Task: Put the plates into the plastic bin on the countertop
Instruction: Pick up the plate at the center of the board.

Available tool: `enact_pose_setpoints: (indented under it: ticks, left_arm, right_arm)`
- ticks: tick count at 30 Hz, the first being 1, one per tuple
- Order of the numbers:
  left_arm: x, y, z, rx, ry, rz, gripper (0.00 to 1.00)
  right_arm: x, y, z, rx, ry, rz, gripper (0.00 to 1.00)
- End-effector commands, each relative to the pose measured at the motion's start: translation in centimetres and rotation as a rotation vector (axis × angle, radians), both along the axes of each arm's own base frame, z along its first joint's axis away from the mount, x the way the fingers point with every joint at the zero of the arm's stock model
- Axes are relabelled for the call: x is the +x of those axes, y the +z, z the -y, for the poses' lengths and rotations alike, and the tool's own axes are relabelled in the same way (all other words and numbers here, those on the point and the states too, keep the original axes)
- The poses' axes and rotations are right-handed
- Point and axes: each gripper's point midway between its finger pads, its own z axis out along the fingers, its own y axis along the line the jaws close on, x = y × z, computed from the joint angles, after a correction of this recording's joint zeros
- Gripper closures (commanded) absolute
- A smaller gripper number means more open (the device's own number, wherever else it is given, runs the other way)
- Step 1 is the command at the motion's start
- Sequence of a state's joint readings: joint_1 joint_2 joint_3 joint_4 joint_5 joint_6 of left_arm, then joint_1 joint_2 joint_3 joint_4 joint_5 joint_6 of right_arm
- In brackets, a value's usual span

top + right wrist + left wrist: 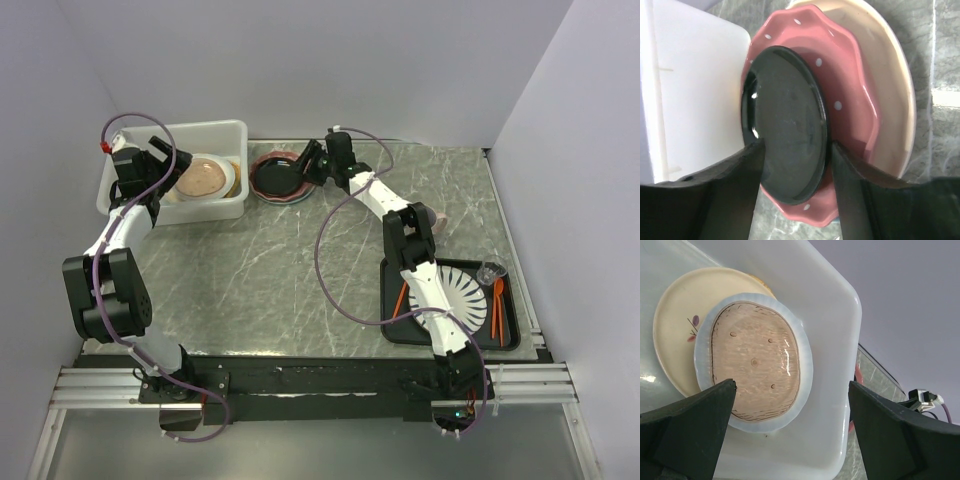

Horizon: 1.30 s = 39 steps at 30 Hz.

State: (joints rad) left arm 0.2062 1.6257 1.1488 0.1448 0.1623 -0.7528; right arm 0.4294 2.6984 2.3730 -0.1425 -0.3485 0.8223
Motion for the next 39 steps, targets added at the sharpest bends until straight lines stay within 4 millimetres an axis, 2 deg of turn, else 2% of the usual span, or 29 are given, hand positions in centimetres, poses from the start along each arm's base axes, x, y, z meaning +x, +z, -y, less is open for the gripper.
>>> enact_pose_setpoints:
  ticks: [1, 7, 13, 15, 17, 18, 20, 21, 23, 24, 26, 27, 29, 30, 32, 34, 35, 37, 38, 39]
  left_arm:
    - [0.0, 2.5, 0.4, 0.015, -0.026, 0.077, 0.01]
    - [-0.1, 2.5, 0.5, 0.014, -0.032, 0.081, 0.01]
    - [0.0, 2.5, 0.7, 0.014, -0.043, 0.084, 0.01]
    - [0.0, 2.4, 0.7, 0.011, -0.045, 0.084, 0.01]
    - [0.0, 2.5, 0.7, 0.013, -0.047, 0.089, 0.01]
    - [0.0, 2.4, 0.7, 0.011, -0.048, 0.088, 0.01]
    - [0.0, 2.4, 0.9, 0.009, -0.059, 0.091, 0.01]
    - [0.1, 2.5, 1.0, 0.008, -0.063, 0.094, 0.01]
    - [0.1, 2.5, 1.2, 0.007, -0.074, 0.097, 0.01]
    - [0.1, 2.5, 1.3, 0.008, -0.08, 0.098, 0.01]
    - [0.1, 3.0, 1.5, 0.01, -0.094, 0.117, 0.01]
    - [0.0, 3.0, 1.7, 0.012, -0.107, 0.122, 0.01]
    - [0.0, 3.3, 2.2, 0.011, -0.134, 0.14, 0.01]
    - [-0.1, 3.3, 2.3, 0.012, -0.139, 0.144, 0.01]
    - [-0.1, 3.6, 2.6, 0.012, -0.156, 0.159, 0.01]
    - [-0.1, 3.7, 3.0, 0.012, -0.17, 0.164, 0.01]
    - [0.0, 4.0, 3.4, 0.01, -0.189, 0.173, 0.01]
    - [0.1, 3.8, 3.9, 0.007, -0.212, 0.171, 0.01]
    - [0.2, 4.2, 4.3, 0.007, -0.232, 0.181, 0.01]
    - [0.3, 4.0, 4.5, 0.009, -0.241, 0.177, 0.01]
  right_arm:
    - [0.4, -0.2, -0.2, 0.019, 0.005, 0.008, 0.49]
    - [0.4, -0.7, 0.0, 0.003, 0.003, 0.003, 0.75]
    - [0.4, -0.1, 0.3, 0.012, 0.008, 0.016, 0.97]
    - [0.4, -0.1, 0.3, 0.014, 0.008, 0.019, 0.99]
    - [0.4, 0.8, 0.3, 0.024, 0.008, 0.037, 1.0]
    - [0.2, 0.4, 0.4, 0.021, 0.008, 0.031, 1.0]
    - [0.3, 1.5, 0.4, 0.036, 0.008, 0.055, 1.0]
    - [0.1, 1.2, 0.6, 0.036, 0.006, 0.045, 1.0]
    - [0.1, 2.5, 0.6, 0.055, 0.008, 0.069, 1.0]
    - [-0.3, 1.7, 0.7, 0.049, 0.006, 0.045, 1.0]
    - [0.1, 4.0, 0.8, 0.094, -0.008, 0.11, 1.0]
    - [-0.2, 3.4, 1.1, 0.096, -0.014, 0.1, 1.0]
    - [0.0, 4.8, 1.4, 0.114, -0.028, 0.13, 1.0]
    - [-0.1, 4.4, 1.7, 0.115, -0.035, 0.121, 1.0]
    - [0.0, 6.0, 1.9, 0.153, -0.039, 0.15, 1.0]
    - [-0.1, 6.7, 2.1, 0.169, -0.034, 0.168, 1.0]
    - [-0.5, 6.3, 2.3, 0.177, -0.036, 0.152, 1.0]
    - [-0.6, 7.9, 2.5, 0.202, -0.034, 0.184, 1.0]
    - [-0.9, 7.4, 2.8, 0.198, -0.037, 0.173, 1.0]
    - [-1.1, 8.4, 2.9, 0.205, -0.035, 0.186, 1.0]
